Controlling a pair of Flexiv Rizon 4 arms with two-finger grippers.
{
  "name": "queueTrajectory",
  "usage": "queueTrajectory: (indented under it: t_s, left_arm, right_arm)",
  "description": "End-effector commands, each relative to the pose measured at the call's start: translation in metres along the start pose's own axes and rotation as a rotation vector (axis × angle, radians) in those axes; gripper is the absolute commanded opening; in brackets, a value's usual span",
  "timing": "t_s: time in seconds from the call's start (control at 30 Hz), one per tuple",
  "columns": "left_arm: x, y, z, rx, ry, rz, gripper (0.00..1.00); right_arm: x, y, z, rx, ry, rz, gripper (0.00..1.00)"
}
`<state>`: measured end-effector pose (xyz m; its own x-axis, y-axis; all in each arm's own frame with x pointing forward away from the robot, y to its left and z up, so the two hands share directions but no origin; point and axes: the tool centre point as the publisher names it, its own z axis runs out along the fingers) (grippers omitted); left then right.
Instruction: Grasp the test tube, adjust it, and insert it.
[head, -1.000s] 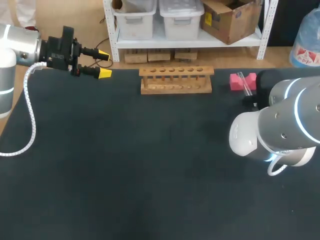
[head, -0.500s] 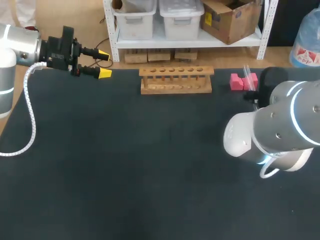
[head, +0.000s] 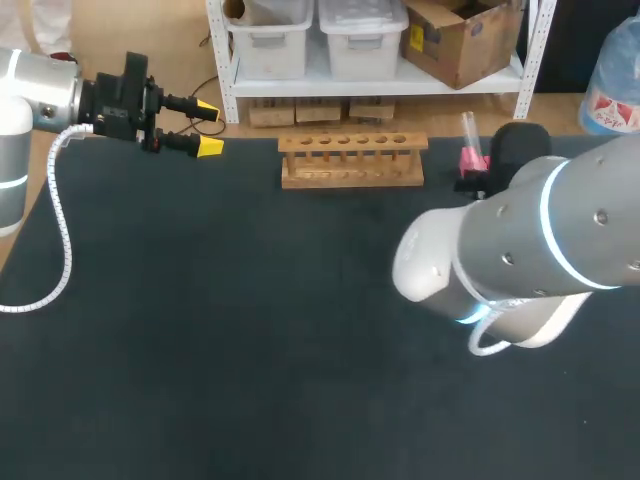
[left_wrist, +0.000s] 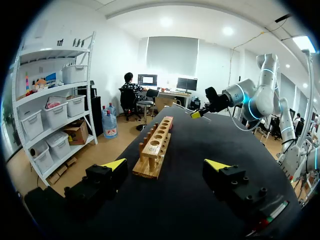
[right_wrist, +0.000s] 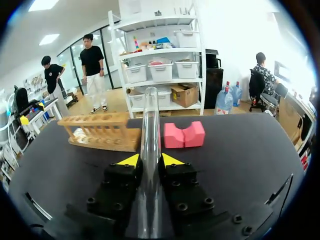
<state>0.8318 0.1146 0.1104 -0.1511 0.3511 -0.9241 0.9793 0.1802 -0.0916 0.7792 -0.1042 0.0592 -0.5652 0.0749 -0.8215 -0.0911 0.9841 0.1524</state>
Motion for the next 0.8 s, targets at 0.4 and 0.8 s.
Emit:
queueTrajectory:
  t_s: [0.4,0.8]
  left_arm:
    - [0.001,-0.003,0.0,-0.006,-0.003,0.003,1.0]
    - [0.001,-0.003,0.0,-0.006,-0.003,0.003,1.0]
  right_arm:
    - [-0.018,0.066,0.024,0.004,-0.034,0.026,0.0]
    - [-0.024,0.098,0.047,-0.076,-0.048,0.037,0.0]
